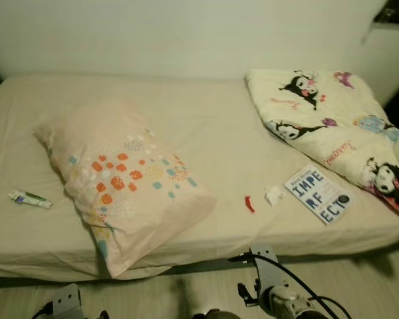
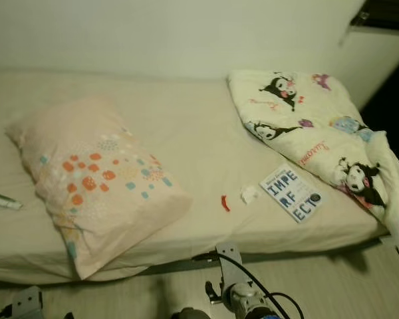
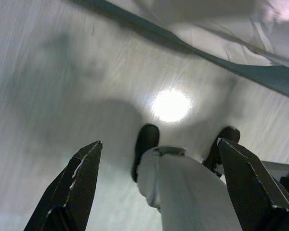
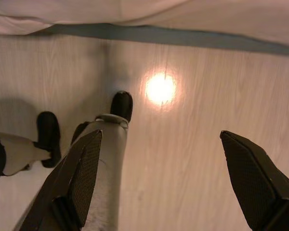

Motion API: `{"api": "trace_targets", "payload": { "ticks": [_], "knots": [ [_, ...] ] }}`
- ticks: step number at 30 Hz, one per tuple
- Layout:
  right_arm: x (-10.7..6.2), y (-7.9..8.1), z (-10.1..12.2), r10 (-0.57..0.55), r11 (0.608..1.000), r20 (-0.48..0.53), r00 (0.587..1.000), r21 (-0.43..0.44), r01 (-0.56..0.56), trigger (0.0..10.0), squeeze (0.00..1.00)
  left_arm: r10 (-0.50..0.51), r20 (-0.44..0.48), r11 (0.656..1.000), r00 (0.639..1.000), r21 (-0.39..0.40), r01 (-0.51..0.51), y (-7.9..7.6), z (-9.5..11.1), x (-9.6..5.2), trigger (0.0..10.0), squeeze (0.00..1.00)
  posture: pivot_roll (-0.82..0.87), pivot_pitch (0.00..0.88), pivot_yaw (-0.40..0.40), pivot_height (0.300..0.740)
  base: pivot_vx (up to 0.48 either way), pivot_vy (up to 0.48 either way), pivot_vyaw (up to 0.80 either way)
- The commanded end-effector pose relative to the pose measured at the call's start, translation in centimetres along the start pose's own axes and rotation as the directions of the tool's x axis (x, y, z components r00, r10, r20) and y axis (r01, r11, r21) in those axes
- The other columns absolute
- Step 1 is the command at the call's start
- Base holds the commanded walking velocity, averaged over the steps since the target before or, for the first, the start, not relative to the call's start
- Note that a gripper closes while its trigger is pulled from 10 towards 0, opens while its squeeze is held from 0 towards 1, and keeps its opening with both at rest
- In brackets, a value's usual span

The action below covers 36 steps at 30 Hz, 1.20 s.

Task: Clean up the room

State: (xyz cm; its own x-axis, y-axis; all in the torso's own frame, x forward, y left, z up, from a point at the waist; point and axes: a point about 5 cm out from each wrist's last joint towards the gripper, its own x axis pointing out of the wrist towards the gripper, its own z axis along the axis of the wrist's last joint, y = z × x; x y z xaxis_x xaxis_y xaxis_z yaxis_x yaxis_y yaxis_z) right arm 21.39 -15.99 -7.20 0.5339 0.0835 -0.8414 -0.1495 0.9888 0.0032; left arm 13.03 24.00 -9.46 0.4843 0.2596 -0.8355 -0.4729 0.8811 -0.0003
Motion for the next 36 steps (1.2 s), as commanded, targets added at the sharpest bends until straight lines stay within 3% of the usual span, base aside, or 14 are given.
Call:
{"api": "trace_targets", "payload": {
  "ticks": [1,29,36],
  "knots": [
    [-0.1,-0.4,-0.2,-0.010,1.000,-0.003,1.000,0.007,0.010,10.0,0.00,-0.014,-0.035,1.000,0.999,-0.001,0.014,-0.5,-1.0,-0.1,10.0,0.00,-0.01,0.002,-0.020,0.740,0.000,-0.480,0.00],
    [0.0,-0.1,1.3,0.025,1.000,0.057,0.998,0.016,-0.026,10.0,0.00,-0.038,-0.009,0.999,0.999,-0.011,0.038,-1.3,-0.1,0.1,10.0,0.00,-0.01,0.011,-0.015,0.740,0.000,-0.480,0.00],
    [0.0,0.0,1.6,0.043,0.999,0.070,0.997,-0.004,-0.043,10.0,0.00,-0.041,0.017,0.998,0.999,-0.040,0.041,-1.5,0.4,0.2,10.0,0.00,-0.01,0.011,-0.015,0.740,0.000,0.000,0.78]
  ]
}}
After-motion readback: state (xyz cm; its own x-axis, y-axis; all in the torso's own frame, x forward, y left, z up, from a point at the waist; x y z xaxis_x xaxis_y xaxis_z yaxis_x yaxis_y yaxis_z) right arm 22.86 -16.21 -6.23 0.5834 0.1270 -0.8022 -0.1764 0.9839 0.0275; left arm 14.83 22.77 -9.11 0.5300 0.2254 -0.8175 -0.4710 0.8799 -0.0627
